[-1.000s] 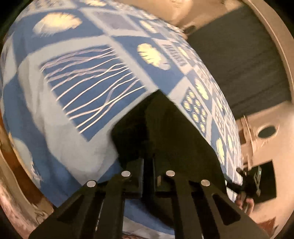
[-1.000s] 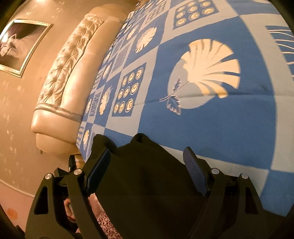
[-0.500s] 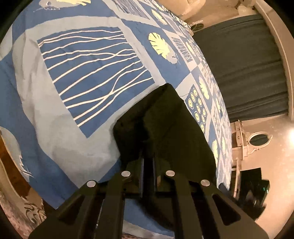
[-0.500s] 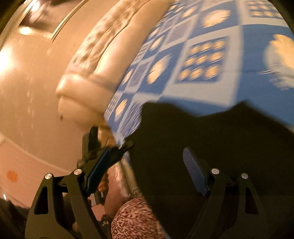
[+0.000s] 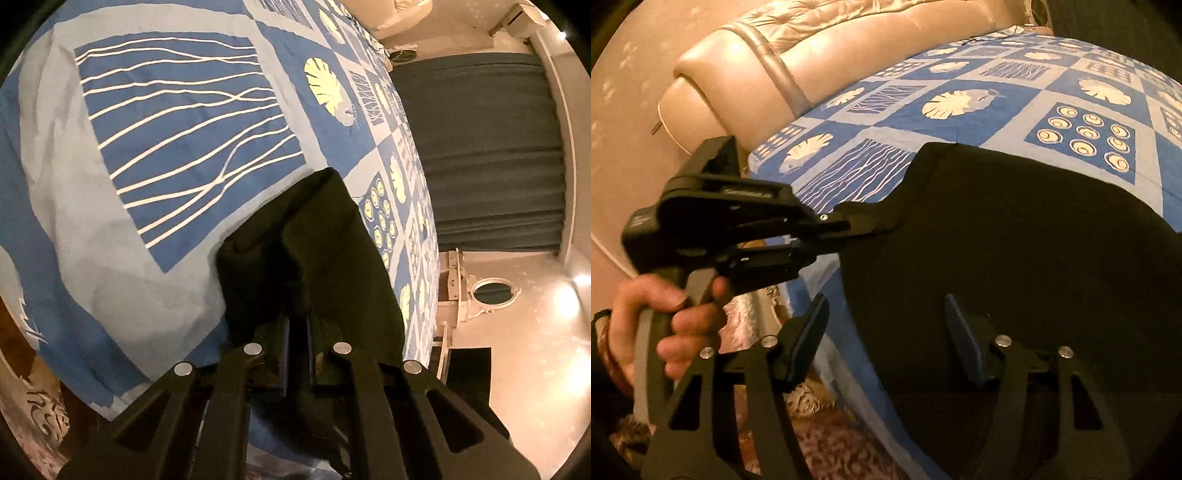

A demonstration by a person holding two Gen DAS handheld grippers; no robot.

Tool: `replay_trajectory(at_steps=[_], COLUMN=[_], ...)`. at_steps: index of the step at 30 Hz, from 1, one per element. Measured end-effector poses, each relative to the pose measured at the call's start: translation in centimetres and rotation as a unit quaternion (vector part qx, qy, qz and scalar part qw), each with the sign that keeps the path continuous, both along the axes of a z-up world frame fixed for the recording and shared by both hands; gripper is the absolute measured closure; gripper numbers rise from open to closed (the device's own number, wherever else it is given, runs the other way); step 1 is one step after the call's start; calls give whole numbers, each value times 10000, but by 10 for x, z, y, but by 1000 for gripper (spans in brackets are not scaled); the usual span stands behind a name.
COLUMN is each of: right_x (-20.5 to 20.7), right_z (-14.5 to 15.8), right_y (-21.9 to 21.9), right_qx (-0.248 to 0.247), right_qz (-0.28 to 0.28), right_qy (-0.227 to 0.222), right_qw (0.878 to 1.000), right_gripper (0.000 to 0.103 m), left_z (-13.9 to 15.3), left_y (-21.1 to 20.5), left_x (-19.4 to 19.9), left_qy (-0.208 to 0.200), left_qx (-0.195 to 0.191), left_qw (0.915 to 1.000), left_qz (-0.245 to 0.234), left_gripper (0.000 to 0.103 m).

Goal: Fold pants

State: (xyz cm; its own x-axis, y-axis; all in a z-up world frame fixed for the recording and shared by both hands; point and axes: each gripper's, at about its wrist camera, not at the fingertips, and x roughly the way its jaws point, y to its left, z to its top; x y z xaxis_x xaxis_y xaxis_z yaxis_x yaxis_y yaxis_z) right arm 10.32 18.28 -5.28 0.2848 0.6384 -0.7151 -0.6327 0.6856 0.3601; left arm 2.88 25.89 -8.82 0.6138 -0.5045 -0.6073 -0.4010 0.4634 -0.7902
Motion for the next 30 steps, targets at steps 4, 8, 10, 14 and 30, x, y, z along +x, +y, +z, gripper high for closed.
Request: replay_trajectory(at_steps=[4, 8, 10, 14, 30], right_x=[1, -5, -10, -8, 22], right_z=[5, 8, 7, -1, -14], right_y=[15, 27, 35, 49, 83], right_qx=[-39, -140, -303, -619, -629], right_qz=[86, 182, 242, 255, -39], right_qy=[-185, -370, -557, -691, -37], right_qw=[9998, 9990, 9977, 9954, 9980], right_gripper=[37, 37, 37, 61, 93], left_z=[1, 4, 5, 4, -12], left_y=[-1, -2, -1, 0, 28], left_x=[2, 6, 7, 9, 12], left_qy=[-42, -97, -106, -124, -57], left_qx=[-73, -67, -72, -124, 5], left_qw=[10000, 9999, 9999, 9998, 10000], left_qz=[-34, -87, -99, -113, -14], left_gripper=[96, 96, 96, 96, 96])
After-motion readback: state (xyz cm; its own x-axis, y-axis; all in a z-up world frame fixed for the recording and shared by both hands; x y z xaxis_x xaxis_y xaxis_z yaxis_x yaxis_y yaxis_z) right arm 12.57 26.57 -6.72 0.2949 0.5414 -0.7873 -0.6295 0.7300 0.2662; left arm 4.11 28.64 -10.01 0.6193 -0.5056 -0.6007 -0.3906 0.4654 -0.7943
